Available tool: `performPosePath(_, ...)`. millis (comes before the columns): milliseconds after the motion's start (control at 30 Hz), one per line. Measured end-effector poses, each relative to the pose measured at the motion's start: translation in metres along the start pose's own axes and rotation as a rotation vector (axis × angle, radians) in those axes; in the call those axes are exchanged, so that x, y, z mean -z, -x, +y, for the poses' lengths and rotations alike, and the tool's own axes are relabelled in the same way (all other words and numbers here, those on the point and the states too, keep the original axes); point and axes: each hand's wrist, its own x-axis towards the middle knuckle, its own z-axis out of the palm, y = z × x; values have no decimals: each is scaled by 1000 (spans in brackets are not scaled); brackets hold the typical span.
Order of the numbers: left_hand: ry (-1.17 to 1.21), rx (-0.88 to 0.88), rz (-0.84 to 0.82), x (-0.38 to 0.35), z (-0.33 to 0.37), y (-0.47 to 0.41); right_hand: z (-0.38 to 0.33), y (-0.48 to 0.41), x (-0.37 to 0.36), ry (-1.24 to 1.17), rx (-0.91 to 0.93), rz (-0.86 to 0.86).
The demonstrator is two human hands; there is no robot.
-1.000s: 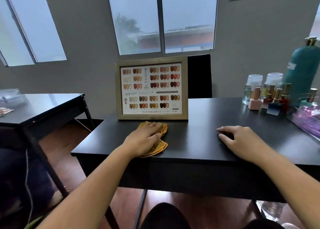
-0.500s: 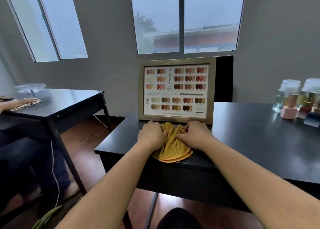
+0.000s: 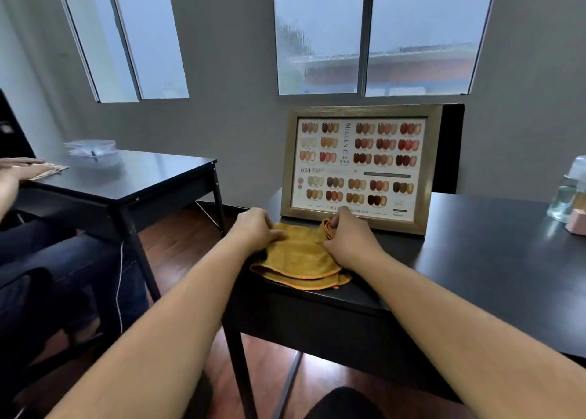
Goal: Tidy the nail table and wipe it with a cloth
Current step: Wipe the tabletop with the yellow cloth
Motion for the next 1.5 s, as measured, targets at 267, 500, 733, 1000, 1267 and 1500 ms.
performPosePath(267, 42, 40, -125, -1, -1, 10, 10, -7, 38, -4, 141, 272)
performPosePath(500, 5, -12, -8, -1, 0, 7, -2, 14, 2, 184, 288, -114)
performPosePath(733, -148, 35, 41, 3, -27, 0, -9, 8, -32, 476, 314, -290)
performPosePath(1000, -343, -290, 282, 5, -28, 10, -10, 5, -16, 380, 355, -145)
performPosePath(1267, -371, -262, -243, -12, -35, 3, -10, 13, -34, 550, 260, -302)
performPosePath(1500, -375, -243, -247, -11, -40, -4, -16, 9, -43, 517, 259, -297)
